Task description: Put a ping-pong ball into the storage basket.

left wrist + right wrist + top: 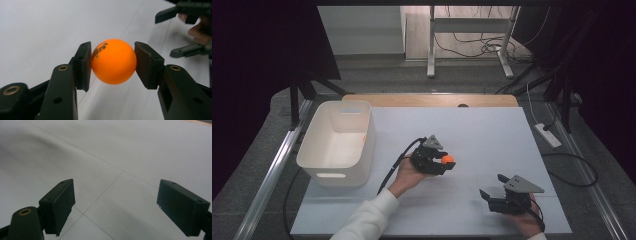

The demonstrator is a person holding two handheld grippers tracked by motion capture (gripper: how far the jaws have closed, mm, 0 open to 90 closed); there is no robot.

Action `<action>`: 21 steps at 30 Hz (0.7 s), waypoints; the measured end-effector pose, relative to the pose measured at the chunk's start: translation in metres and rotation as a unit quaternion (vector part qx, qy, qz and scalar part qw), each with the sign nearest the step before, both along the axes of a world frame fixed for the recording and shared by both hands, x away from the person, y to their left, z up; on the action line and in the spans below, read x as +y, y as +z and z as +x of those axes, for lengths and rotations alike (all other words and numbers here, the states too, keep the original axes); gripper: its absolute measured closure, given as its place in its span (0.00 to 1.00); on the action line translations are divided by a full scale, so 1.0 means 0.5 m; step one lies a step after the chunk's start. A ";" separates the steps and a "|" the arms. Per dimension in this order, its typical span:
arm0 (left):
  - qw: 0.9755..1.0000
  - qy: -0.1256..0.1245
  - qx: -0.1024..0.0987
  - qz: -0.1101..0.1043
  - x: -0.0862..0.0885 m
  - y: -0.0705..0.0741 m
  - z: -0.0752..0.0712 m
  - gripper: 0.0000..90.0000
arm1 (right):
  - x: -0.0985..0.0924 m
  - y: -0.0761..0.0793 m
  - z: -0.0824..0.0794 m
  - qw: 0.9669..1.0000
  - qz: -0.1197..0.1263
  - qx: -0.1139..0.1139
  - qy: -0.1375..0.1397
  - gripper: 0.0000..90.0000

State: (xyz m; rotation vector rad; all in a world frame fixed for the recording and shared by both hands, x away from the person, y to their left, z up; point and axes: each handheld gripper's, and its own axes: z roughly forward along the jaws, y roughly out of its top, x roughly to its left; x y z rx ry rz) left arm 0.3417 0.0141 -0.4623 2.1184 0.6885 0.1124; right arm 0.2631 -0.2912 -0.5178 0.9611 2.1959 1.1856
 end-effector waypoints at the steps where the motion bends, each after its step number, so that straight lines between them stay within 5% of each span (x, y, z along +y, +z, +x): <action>1: 1.000 0.000 -0.003 -0.003 0.003 0.004 -0.001 0.56 | 0.000 0.000 0.000 1.000 0.000 0.000 0.000 0.16; 21: 0.998 0.016 -0.043 -0.052 0.047 0.061 -0.023 0.56 | 0.000 0.000 0.000 1.000 -0.001 -0.001 -0.003 0.16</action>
